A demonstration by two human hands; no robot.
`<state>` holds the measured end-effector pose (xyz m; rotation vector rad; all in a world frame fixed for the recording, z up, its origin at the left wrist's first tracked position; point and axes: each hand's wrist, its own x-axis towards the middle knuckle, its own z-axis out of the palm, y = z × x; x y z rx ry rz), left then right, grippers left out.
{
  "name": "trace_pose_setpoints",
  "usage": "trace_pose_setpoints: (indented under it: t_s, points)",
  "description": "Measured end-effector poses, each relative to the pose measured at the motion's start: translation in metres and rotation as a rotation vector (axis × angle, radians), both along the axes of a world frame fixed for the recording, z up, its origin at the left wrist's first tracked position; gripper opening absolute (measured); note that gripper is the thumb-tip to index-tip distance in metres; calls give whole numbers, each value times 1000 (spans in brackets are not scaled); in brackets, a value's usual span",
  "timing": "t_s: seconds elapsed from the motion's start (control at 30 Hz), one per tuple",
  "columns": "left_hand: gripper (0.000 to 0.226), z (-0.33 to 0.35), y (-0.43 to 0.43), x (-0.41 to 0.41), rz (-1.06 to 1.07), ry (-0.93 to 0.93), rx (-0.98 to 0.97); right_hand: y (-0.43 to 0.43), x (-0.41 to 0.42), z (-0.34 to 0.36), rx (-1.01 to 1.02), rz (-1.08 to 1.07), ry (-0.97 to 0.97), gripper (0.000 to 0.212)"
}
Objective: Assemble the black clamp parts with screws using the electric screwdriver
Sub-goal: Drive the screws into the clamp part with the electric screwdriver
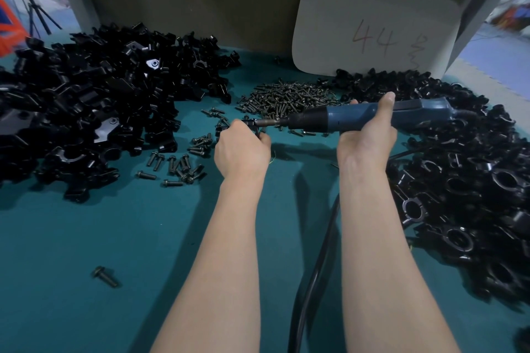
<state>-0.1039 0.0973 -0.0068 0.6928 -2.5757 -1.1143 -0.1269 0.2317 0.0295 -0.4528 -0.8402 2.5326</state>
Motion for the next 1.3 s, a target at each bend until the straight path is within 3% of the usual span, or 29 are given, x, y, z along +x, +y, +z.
trace_pose_setpoints:
  t_s: [0.4, 0.67, 1.03, 1.3]
  points:
    - [28, 2, 0, 0, -1, -27, 8, -1, 2, -1, -3, 22, 33, 18]
    - [24, 7, -12, 2, -56, -110, 122, -6, 6, -1, -5, 114, 178, 45]
    - [23, 10, -15, 5, -100, -123, 228, -2, 11, 7, -1, 158, 252, 47]
    - [22, 11, -12, 3, -122, -156, 177, 2, 14, 13, 54, 145, 318, 51]
